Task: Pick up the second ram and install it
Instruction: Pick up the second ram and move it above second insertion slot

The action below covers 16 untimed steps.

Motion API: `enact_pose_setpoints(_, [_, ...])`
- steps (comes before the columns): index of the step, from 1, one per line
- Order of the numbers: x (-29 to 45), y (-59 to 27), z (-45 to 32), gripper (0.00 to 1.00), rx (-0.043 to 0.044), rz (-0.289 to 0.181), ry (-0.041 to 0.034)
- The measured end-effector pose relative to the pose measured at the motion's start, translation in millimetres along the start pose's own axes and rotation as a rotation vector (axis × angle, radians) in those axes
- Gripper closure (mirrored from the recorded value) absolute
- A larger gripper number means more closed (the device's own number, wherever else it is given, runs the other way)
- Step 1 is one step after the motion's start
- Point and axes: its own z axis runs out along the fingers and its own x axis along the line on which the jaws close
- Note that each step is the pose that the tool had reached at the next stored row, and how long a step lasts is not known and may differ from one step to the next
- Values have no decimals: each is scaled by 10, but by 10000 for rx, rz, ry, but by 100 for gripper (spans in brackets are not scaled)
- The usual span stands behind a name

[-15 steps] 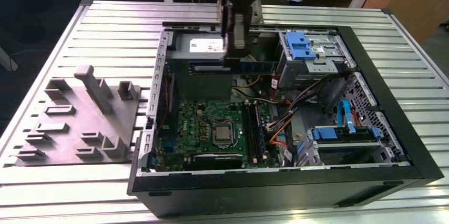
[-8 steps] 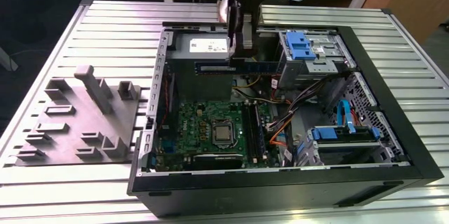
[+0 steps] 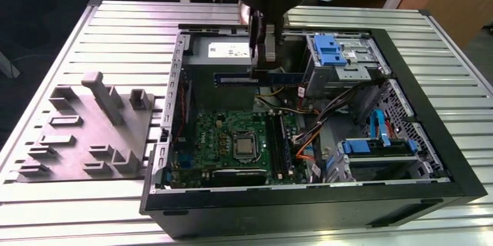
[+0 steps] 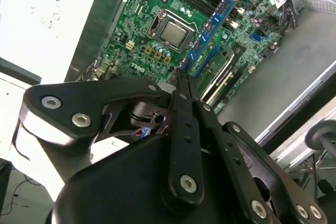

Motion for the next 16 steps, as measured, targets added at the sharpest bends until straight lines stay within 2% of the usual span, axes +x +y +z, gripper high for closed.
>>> enact_pose_setpoints(13, [3, 3, 236, 89, 0, 0, -1])
enact_pose_setpoints(16, [1, 3, 270, 89, 0, 0, 1])
